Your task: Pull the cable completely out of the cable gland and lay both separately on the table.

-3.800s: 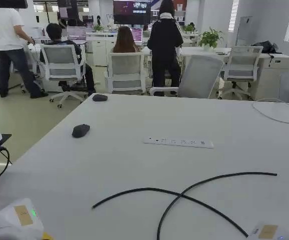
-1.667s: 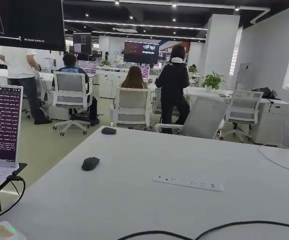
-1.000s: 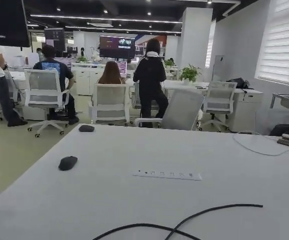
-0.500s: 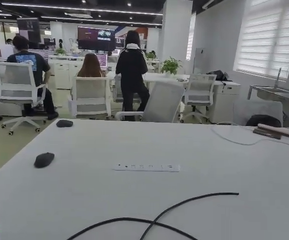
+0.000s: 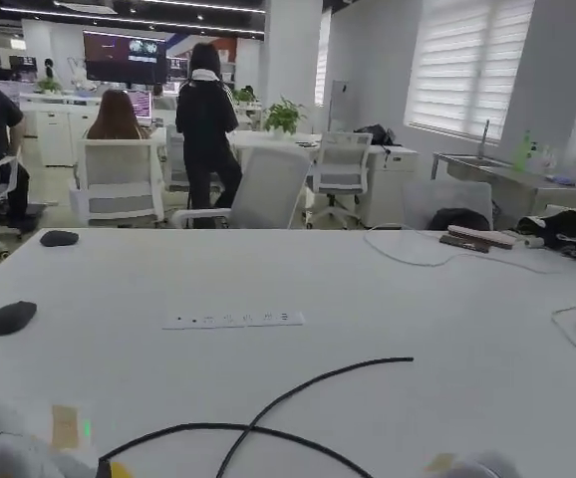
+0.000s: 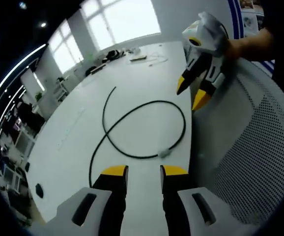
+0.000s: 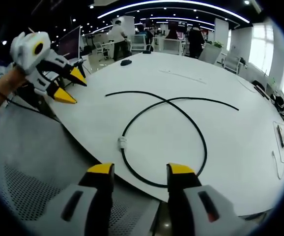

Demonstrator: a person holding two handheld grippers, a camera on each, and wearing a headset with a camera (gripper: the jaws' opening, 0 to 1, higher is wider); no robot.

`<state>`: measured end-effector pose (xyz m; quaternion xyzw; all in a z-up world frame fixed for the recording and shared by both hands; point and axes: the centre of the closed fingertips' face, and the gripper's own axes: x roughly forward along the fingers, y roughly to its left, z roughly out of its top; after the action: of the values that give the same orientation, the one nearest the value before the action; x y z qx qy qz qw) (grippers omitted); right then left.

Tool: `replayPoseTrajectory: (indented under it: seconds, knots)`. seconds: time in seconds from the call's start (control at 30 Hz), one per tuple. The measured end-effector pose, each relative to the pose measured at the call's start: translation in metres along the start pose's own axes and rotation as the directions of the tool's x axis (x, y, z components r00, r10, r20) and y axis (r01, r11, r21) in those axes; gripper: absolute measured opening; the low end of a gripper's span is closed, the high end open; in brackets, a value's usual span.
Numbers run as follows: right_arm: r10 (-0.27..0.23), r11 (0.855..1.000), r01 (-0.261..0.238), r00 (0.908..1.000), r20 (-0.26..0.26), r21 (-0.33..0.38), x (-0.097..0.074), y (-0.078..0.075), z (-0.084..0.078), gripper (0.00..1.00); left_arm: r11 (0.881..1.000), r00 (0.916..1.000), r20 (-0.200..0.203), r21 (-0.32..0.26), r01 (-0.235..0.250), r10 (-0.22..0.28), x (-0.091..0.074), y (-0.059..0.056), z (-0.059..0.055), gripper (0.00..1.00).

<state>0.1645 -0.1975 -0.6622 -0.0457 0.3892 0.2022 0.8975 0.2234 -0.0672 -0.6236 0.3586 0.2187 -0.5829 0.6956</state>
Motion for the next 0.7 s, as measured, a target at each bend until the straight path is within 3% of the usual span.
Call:
replayPoseTrajectory:
  seconds: [0.07,0.13,0.2,0.23,0.33,0.4,0.57,0.6,0.63,0.67,0.7]
  knots:
    - [-0.001,1.0,0.001,1.0,-0.001,0.004,0.0,0.0,0.0,0.44,0.998,0.9984,0.0,0.013,0.056,-0.056,0.012,-0.007,0.006,0.28]
    - [-0.001,1.0,0.001,1.0,-0.003,0.008,0.0,0.0,-0.001,0.44,0.991,0.9916,-0.005,0.028,0.129,-0.129,0.029,-0.017,0.012,0.27]
    - [0.003,1.0,-0.003,1.0,-0.004,0.013,0.0,0.0,-0.001,0.44,0.98,0.9831,-0.017,0.08,0.183,-0.182,0.048,-0.023,0.014,0.28]
    - [0.003,1.0,-0.003,1.0,-0.004,0.015,0.0,0.0,-0.001,0.44,0.971,0.9768,-0.052,0.109,0.212,-0.208,0.06,-0.026,0.009,0.29]
    - [0.004,1.0,-0.004,1.0,-0.008,0.014,0.001,0.0,-0.002,0.43,0.952,0.9616,-0.108,0.152,0.267,-0.252,0.08,-0.029,-0.002,0.28]
    - [0.007,1.0,-0.007,0.9999,-0.011,0.018,0.001,0.0,-0.002,0.43,0.936,0.9472,-0.142,0.17,0.309,-0.287,0.096,-0.031,-0.01,0.28]
    - [0.005,1.0,-0.004,0.9999,-0.012,0.029,0.0,-0.001,-0.003,0.43,0.908,0.9231,-0.193,0.198,0.369,-0.332,0.12,-0.031,-0.026,0.26]
    - [0.005,1.0,-0.004,0.9999,-0.013,0.03,0.0,-0.001,-0.003,0.43,0.899,0.9131,-0.21,0.198,0.39,-0.349,0.123,-0.032,-0.03,0.26]
    - [0.005,1.0,-0.005,0.9999,-0.014,0.03,0.0,-0.001,-0.004,0.43,0.895,0.9086,-0.215,0.198,0.399,-0.358,0.123,-0.033,-0.031,0.26]
    - [0.006,1.0,-0.005,0.9999,-0.015,0.029,0.0,-0.001,-0.004,0.43,0.882,0.9011,-0.202,0.21,0.423,-0.384,0.124,-0.038,-0.03,0.26]
    - [0.006,1.0,-0.006,0.9999,-0.016,0.029,0.0,-0.001,-0.004,0.43,0.881,0.9003,-0.2,0.207,0.424,-0.387,0.125,-0.039,-0.03,0.25]
